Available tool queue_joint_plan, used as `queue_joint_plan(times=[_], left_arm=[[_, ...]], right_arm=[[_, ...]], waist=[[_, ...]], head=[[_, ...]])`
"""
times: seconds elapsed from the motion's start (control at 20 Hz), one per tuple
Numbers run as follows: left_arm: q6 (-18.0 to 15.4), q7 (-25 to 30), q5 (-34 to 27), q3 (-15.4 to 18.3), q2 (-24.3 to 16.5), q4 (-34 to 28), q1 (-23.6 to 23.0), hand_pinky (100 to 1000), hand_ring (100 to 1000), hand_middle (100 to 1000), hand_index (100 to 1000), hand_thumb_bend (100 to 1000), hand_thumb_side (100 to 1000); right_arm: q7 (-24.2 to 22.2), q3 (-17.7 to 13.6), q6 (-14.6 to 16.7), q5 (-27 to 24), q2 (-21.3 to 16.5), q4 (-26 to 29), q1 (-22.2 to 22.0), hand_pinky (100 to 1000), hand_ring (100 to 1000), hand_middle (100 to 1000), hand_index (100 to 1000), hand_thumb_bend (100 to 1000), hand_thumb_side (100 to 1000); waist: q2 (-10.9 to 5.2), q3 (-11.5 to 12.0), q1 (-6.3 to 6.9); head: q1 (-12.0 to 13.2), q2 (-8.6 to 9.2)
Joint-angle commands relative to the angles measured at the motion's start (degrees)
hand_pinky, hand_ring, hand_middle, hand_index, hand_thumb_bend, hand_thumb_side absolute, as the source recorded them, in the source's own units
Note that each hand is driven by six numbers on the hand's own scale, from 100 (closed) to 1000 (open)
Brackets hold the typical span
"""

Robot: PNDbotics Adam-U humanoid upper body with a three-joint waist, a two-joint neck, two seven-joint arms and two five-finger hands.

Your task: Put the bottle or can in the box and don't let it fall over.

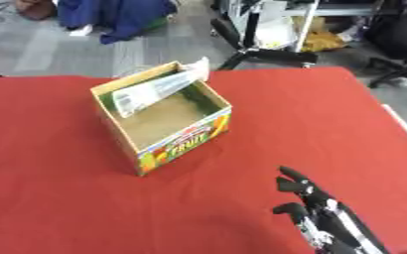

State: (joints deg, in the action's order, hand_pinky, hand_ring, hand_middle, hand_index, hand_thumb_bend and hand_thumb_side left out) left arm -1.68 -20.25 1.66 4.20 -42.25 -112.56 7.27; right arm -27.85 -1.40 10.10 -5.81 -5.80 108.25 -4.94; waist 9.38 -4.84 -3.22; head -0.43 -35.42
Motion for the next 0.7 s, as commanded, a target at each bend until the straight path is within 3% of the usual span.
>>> queue_joint_plan(times=[0.05,0.2,0.25,0.3,0.45,0.7], left_arm=[[-0.1,-2.3,2.0,3.0,6.3,-2.0,-1.8,703,686,509,740,100,622],[-0.1,-2.6,3.1,3.0,7.7,-2.0,-2.3,703,686,509,740,100,622],[0.1,-2.7,3.1,3.2,8.0,-1.8,-2.5,707,694,509,733,100,705],[0.6,-3.3,2.6,3.5,9.0,-0.9,-3.4,707,695,509,732,100,709],[3.0,-3.5,0.0,3.7,13.3,3.3,-3.6,708,696,509,731,100,724],[1.5,-1.1,0.2,3.7,20.8,6.6,-2.5,709,702,512,730,100,729]], right_arm=[[0.3,-0.4,0.2,0.1,-0.2,1.2,0.1,709,1000,1000,789,100,496],[0.2,-0.4,0.2,0.0,-0.2,1.2,0.0,709,1000,1000,789,100,496],[0.2,-0.4,0.2,0.0,0.0,1.2,0.0,710,1000,1000,789,100,502],[0.1,-0.3,0.2,-0.1,0.4,1.1,-0.3,710,1000,1000,789,100,501],[-0.3,-0.1,0.3,-0.6,0.7,0.9,-0.7,711,1000,1000,789,100,499],[-0.4,-0.2,0.3,-0.6,0.6,0.7,-1.1,711,1000,1000,790,100,503]], waist=[[-0.38,0.3,0.12],[-0.38,0.4,0.06],[-0.40,0.6,-0.16],[-0.65,1.3,-0.89],[-1.46,1.8,-1.51],[-1.82,1.8,-1.20]], head=[[1.4,-0.64],[1.7,-0.73],[2.7,-1.28],[3.9,-2.07],[5.3,-3.48],[5.4,-4.53]])
